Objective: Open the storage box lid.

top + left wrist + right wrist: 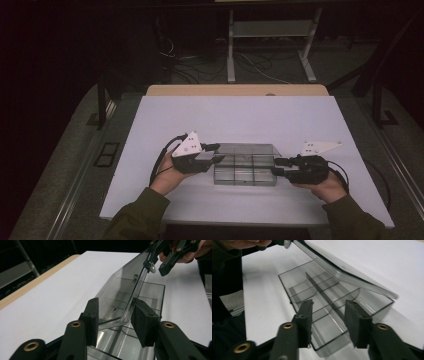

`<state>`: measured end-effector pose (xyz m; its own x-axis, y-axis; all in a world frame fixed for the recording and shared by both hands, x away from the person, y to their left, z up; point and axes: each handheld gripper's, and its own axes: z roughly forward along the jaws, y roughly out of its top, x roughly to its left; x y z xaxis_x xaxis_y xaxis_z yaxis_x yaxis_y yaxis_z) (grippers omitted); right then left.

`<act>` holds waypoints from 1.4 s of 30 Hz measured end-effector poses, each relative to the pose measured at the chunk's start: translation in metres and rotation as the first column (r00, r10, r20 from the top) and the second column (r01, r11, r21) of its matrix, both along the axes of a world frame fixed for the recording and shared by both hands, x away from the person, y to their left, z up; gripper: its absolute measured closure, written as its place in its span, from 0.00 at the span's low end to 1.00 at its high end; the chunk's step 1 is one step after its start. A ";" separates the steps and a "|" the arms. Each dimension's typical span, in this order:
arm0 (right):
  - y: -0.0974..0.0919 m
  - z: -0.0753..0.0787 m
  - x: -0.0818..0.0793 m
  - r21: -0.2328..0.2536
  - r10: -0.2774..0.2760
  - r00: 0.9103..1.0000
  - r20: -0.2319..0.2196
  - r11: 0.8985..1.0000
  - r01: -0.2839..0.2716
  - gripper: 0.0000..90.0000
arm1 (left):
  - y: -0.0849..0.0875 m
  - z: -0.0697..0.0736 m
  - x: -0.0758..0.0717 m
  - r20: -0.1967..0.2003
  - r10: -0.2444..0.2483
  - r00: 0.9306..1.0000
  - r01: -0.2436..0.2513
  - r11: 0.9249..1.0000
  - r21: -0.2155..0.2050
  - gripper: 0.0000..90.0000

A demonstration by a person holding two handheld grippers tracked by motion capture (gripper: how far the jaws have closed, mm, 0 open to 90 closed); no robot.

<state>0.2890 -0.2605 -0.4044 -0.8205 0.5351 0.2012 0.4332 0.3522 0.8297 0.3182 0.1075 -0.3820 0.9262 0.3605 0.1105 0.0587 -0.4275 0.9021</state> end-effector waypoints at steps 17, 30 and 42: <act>-0.018 0.029 0.025 0.029 -0.031 0.995 0.096 0.999 0.028 0.50 | 0.003 0.010 0.019 -0.023 -0.002 1.000 0.001 1.000 -0.021 0.76; -0.006 0.041 0.044 0.038 0.019 0.988 0.151 0.999 -0.025 0.64 | 0.004 0.016 0.032 -0.035 0.000 0.999 -0.001 0.999 -0.039 0.81; -0.001 0.047 0.057 0.040 0.034 0.984 0.173 0.998 -0.042 0.76 | 0.004 0.020 0.043 -0.042 0.009 0.999 -0.011 0.999 -0.051 0.83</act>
